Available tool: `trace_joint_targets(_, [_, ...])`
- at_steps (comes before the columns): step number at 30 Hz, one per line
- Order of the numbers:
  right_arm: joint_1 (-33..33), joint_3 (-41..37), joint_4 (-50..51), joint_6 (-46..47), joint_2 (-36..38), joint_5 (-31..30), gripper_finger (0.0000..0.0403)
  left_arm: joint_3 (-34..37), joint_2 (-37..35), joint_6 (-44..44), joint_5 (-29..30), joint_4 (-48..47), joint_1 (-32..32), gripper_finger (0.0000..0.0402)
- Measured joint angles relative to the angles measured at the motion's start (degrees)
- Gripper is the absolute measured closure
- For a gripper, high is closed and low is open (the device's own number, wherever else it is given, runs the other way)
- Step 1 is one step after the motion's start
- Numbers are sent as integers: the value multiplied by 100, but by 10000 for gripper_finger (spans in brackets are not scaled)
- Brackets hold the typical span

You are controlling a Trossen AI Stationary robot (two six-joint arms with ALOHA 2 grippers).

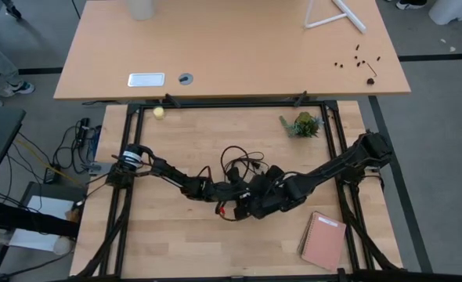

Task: Screw lightbulb
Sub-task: Remove the white lightbulb from the lamp

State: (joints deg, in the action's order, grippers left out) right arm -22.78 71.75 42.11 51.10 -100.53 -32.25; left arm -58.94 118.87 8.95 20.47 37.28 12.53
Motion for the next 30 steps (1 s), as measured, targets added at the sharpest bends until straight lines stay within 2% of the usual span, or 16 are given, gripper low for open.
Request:
trace_joint_targets(3, [-4,-546,-679,-45,282,-7,30,0,0,0,0,-2,0,218])
trace_joint_targets(11, [-121,-1760,-2585,-974,893,-332,30,-2,-1,2,-2,-40,-2,218])
trace_joint_targets(19, [-113,-2792,-4941,-1646,995,-606,30,-4,-9,2,6,-84,0,218])
trace_joint_targets(25, [-106,-2952,-5150,-1706,990,-841,39,-4,-9,-65,1,-83,-2,218])
trace_joint_targets(30, [-106,-2947,-5159,-1820,990,-845,84,-4,-9,17,4,-86,-2,218])
